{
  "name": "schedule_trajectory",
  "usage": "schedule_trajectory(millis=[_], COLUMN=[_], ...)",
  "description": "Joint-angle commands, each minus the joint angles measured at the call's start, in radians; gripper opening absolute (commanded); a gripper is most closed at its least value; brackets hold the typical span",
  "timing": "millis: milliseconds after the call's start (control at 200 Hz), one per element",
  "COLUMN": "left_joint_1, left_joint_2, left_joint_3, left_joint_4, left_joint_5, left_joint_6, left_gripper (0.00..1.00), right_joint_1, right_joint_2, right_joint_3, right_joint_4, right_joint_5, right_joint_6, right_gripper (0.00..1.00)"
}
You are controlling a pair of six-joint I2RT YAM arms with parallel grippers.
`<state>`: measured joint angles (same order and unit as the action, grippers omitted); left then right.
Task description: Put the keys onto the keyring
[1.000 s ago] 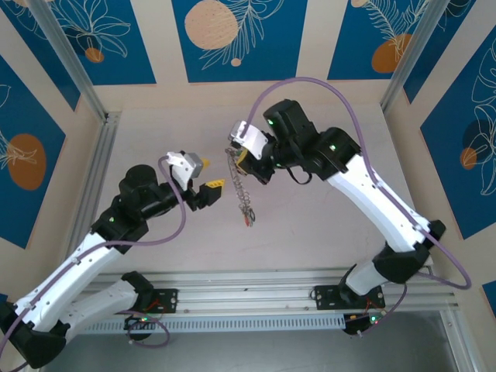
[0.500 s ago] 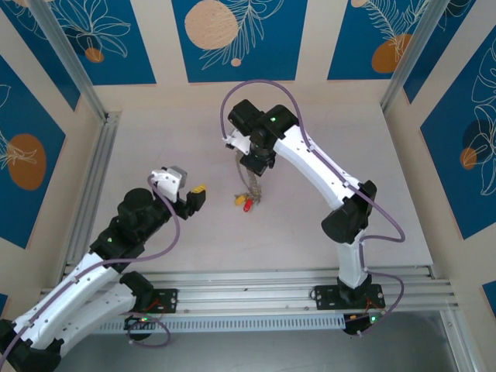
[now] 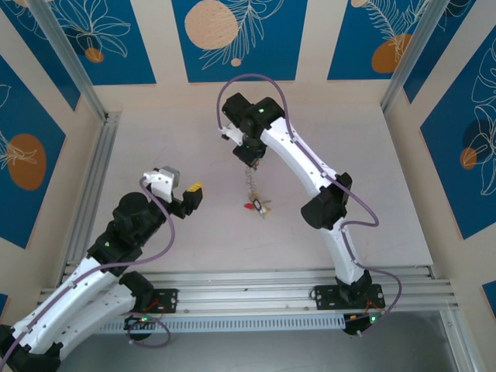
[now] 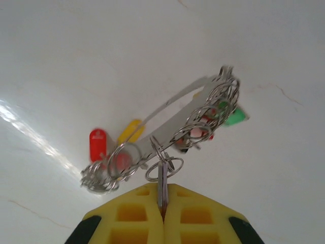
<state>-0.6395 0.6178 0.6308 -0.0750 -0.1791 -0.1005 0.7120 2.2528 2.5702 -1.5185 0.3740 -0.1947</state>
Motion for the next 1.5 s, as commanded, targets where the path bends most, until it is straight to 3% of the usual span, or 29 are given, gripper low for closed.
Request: schedule_trajectory(millis=[0,200,470,605,965,1070,1220,1340,1495], left_joint_1=[0.009,0.008,0.009,0.008,0.009,0.008,0.009,0.008,0.009], left_joint_2=[-0.007,-0.031,-0.08,-0.092,-0.056,-0.058,-0.063,-0.08,-0.098], left_joint_3=[0.022,0.044,0.044,0.052,0.053,0.057,0.057,0.057,0.071], left_joint_4=[-0.06,-0.133,-0.176,-0.21,-0.202,-0.198,-0.203,-0.21,-0.234], left_joint_5=[-0.095,-0.14,-0.11,-0.092,-0.036,-0.022,0.002,0.018,0.03], left_joint_6=[-0.035,-0.037,-0.044,-0.04,-0.042,-0.039,-0.043,-0.048,-0.057], left_gripper=[0.77,0.78,0.8,0.81,0.82,0.82,0.82,0.84,0.85], right_joint_1=[0.016,0.007,-0.151,-0.245,-0.41,-0.486,-0.54,-0.555,-0.538], right_joint_2=[0.001,-0.065,-0.22,-0.239,-0.219,-0.183,-0.168,-0.142,-0.209], right_joint_3=[0.12,0.047,-0.518,-0.717,-0.879,-0.87,-0.858,-0.823,-0.855], right_joint_4=[0.029,0.143,0.414,0.536,0.627,0.636,0.661,0.632,0.658], right_joint_5=[-0.171,-0.28,-0.409,-0.455,-0.395,-0.489,-0.528,-0.481,-0.389], right_joint_6=[0.03,0.058,0.109,0.144,0.175,0.198,0.218,0.206,0.202], right_gripper=[0.0,0.0,0.0,0.0,0.0,0.01,0.13,0.31,0.45])
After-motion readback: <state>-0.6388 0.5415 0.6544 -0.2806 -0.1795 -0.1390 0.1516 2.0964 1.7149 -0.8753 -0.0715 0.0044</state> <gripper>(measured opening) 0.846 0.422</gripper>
